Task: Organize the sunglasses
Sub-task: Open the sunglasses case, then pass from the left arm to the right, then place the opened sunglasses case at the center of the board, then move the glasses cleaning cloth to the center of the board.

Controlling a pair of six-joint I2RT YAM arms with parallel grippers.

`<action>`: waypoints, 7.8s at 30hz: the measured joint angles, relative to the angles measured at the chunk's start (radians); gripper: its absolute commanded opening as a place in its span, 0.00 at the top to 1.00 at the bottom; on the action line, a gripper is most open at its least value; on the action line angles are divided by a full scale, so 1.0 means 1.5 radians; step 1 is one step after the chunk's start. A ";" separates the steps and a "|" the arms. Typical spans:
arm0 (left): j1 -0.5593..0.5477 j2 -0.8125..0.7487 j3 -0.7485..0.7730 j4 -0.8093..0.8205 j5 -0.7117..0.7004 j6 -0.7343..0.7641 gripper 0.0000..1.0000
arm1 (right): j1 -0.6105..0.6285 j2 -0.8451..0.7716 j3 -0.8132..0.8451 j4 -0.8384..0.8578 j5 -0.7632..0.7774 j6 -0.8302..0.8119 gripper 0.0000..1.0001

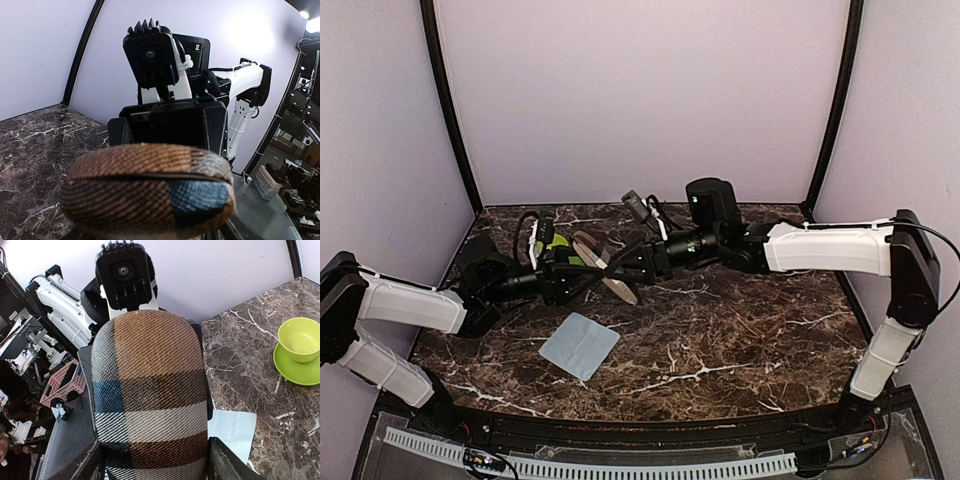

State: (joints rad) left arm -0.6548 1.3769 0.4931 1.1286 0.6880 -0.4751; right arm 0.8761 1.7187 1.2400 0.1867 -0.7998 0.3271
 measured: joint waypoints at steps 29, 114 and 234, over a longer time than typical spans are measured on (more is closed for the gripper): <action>0.000 -0.001 -0.007 0.001 0.001 -0.006 1.00 | 0.000 0.009 -0.001 0.001 -0.011 -0.010 0.46; -0.034 -0.019 -0.012 -0.076 -0.055 0.017 1.00 | -0.035 -0.019 0.048 -0.271 0.155 -0.196 0.65; -0.033 -0.112 -0.066 -0.614 -0.576 -0.047 0.21 | 0.114 0.180 0.163 -0.345 0.516 -0.141 0.59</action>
State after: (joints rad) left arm -0.7044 1.2087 0.3935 0.2077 -0.1753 -0.5453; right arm 1.0466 1.9881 1.4845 -0.3309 -0.0265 0.1150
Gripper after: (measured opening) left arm 0.795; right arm 0.417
